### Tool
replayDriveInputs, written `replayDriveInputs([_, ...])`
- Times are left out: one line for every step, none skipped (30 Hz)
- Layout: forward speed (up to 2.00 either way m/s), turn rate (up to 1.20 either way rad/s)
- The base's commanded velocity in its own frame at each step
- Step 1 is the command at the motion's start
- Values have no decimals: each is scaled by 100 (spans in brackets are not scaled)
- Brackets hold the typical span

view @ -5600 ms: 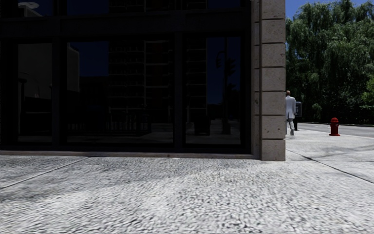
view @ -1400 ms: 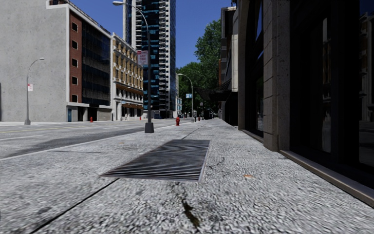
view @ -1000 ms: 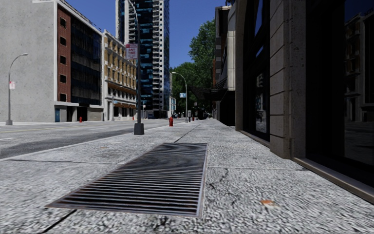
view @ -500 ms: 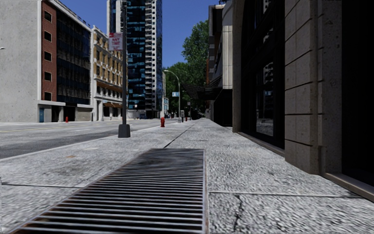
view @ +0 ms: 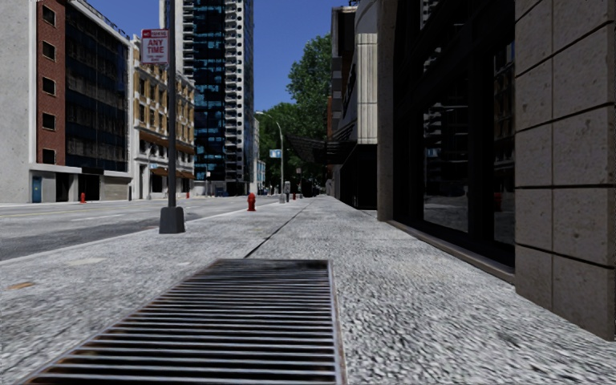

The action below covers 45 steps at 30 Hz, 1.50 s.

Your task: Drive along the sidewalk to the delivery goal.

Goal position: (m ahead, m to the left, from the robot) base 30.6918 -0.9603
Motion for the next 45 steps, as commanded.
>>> replayDriveInputs([200, -24])
replayDriveInputs([200, -24])
replayDriveInputs([200, -24])
replayDriveInputs([200, -24])
replayDriveInputs([200, -24])
replayDriveInputs([200, -24])
replayDriveInputs([200, -24])
replayDriveInputs([200, -24])
replayDriveInputs([200, -24])
replayDriveInputs([200, -24])
replayDriveInputs([200, -24])
replayDriveInputs([200, -24])
replayDriveInputs([200, -19])
replayDriveInputs([200, 0])
replayDriveInputs([200, 0])
replayDriveInputs([200, 0])
replayDriveInputs([200, 0])
replayDriveInputs([200, 0])
replayDriveInputs([200, 0])
replayDriveInputs([200, 0])
replayDriveInputs([200, 0])
replayDriveInputs([200, 0])
replayDriveInputs([200, 0])
replayDriveInputs([200, 0])
replayDriveInputs([200, 0])
replayDriveInputs([200, 0])
replayDriveInputs([200, 0])
replayDriveInputs([200, 0])
replayDriveInputs([200, 0])
replayDriveInputs([200, 0])
replayDriveInputs([200, 0])
replayDriveInputs([200, 0])
replayDriveInputs([200, 0])
replayDriveInputs([200, 0])
replayDriveInputs([200, 0])
replayDriveInputs([200, 0])
replayDriveInputs([200, 0])
replayDriveInputs([200, 0])
replayDriveInputs([200, 0])
replayDriveInputs([200, 0])
replayDriveInputs([200, 0])
replayDriveInputs([200, 0])
replayDriveInputs([200, 0])
replayDriveInputs([200, 0])
replayDriveInputs([200, 0])
